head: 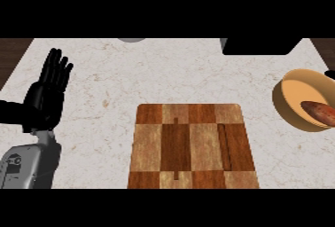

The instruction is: Pick the sweet potato from the cutting board and place it in the pot

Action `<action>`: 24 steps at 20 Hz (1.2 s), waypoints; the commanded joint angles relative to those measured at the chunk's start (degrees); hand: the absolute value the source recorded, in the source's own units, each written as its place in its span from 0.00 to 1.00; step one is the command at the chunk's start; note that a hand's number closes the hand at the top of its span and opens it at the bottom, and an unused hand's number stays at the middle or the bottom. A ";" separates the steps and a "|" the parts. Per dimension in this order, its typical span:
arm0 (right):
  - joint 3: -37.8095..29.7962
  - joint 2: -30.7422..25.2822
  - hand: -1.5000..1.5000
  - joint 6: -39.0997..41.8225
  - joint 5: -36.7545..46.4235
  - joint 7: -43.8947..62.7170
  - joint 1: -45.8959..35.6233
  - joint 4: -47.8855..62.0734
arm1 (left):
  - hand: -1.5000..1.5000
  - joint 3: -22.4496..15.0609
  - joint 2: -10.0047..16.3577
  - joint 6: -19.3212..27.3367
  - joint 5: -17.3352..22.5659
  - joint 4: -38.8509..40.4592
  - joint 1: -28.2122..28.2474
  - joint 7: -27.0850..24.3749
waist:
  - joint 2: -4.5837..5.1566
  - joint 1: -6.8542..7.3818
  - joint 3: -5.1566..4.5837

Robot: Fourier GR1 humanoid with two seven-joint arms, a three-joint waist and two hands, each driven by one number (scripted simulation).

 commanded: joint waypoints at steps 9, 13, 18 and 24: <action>-12.74 -5.00 0.00 3.14 -19.05 -5.28 9.96 -9.13 | 0.50 0.30 -0.49 0.33 -0.37 1.76 -0.21 -1.26 | 0.02 -0.41 0.00; -17.45 -7.30 0.00 4.86 -25.12 -12.88 14.39 -3.45 | 0.50 -1.21 -1.71 0.46 -0.78 -0.71 1.81 -1.15 | 0.07 -0.07 0.03; -23.16 -12.75 0.00 10.13 -30.82 -14.54 20.19 -1.28 | 0.50 -1.72 -2.01 1.13 -1.37 -2.98 3.18 -0.15 | 0.04 -0.04 0.03; -26.18 -13.46 0.00 12.73 -34.92 -22.08 26.06 4.58 | 0.50 0.09 -0.63 -0.61 0.76 -1.33 1.14 0.78 | 0.10 -0.03 0.03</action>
